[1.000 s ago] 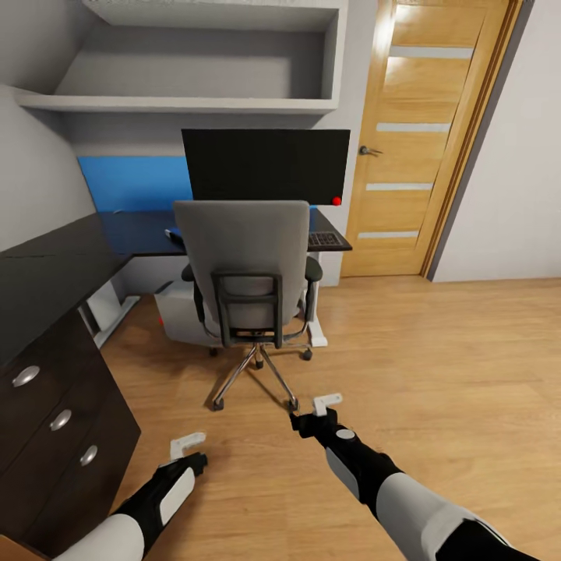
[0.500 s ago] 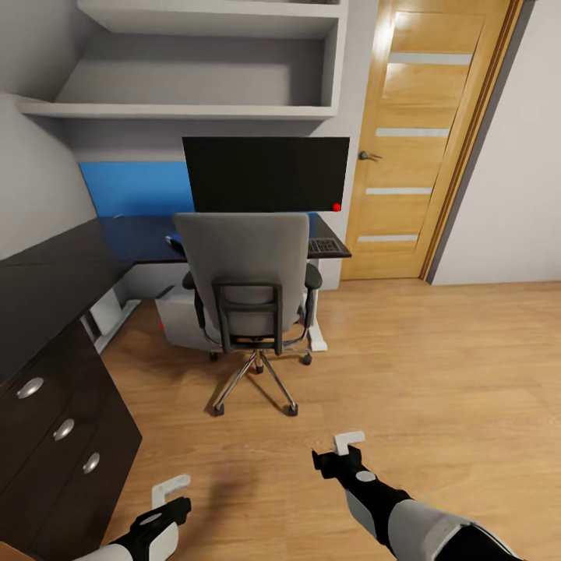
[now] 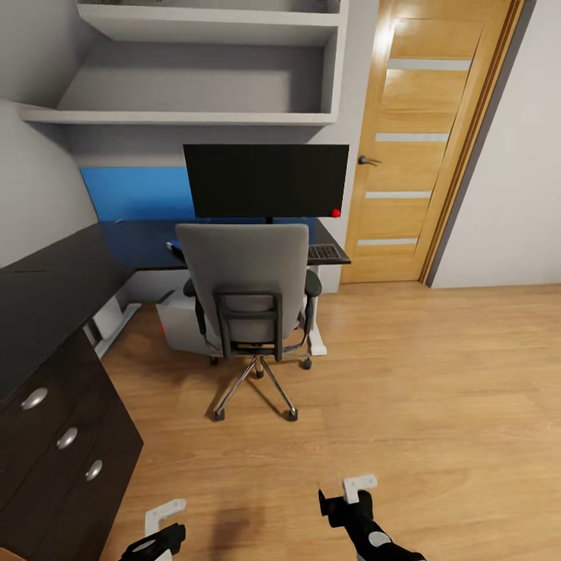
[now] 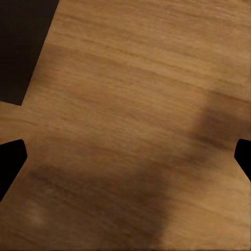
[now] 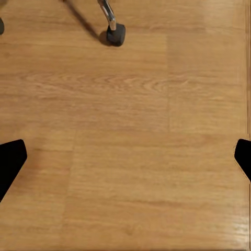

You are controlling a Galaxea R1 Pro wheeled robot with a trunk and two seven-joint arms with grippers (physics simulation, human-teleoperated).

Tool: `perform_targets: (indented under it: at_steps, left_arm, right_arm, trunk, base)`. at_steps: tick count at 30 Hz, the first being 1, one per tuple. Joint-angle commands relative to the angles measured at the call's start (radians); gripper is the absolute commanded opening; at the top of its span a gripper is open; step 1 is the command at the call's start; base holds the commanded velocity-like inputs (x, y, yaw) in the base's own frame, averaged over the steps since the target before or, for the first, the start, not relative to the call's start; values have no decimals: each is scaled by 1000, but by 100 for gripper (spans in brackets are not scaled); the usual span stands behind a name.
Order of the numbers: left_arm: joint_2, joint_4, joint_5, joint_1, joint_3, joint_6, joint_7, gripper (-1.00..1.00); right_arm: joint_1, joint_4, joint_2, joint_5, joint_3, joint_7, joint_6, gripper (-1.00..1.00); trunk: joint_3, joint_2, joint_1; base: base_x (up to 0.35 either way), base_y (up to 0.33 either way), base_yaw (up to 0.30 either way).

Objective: In the bedroom, organize the workspace by keeping the computer under the desk, ensuring the monitor is on the desk, placing the keyboard on the desk next to the monitor, placing the mouse on the desk next to the keyboard, moving the folder from the swivel chair onto the desk next to the mouse, stacking the notebook on top of the folder with the pen on top of the notebook, and positioning the swivel chair next to the desk.

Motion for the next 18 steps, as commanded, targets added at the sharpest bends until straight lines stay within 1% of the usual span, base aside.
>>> perform_targets:
  at_steps: [1,4,5,8,9,18]
  left_arm:
    - [0,0,9,3,-9,-5,3,100]
    - [-1,0,9,29,-9,-38,3,100]
    - [-2,0,9,42,-9,-60,3,100]
    - [-2,0,9,60,-9,-93,1,100]
    - [-1,0,9,75,-9,-120,0,100]
    - [-3,0,9,98,-9,-131,3,100]
  right_arm:
    - [2,1,0,-5,9,-10,-11,100]
    - [16,3,0,-4,9,-62,-49,100]
    - [24,5,1,-4,10,-86,-61,100]
    - [34,6,0,-3,10,-112,-79,100]
    - [45,8,0,-3,10,-131,-108,100]
    - [73,10,-1,-3,9,-139,-138,100]
  trunk:
    - [2,7,-4]
    - [12,28,-16]
    - [15,35,-19]
    - [24,56,-31]
    - [27,63,-35]
    - [56,126,-69]
  base:
    - [0,0,0]
    - [0,0,0]
    - [0,0,0]
    - [0,0,0]
    - [0,0,0]
    - [0,0,0]
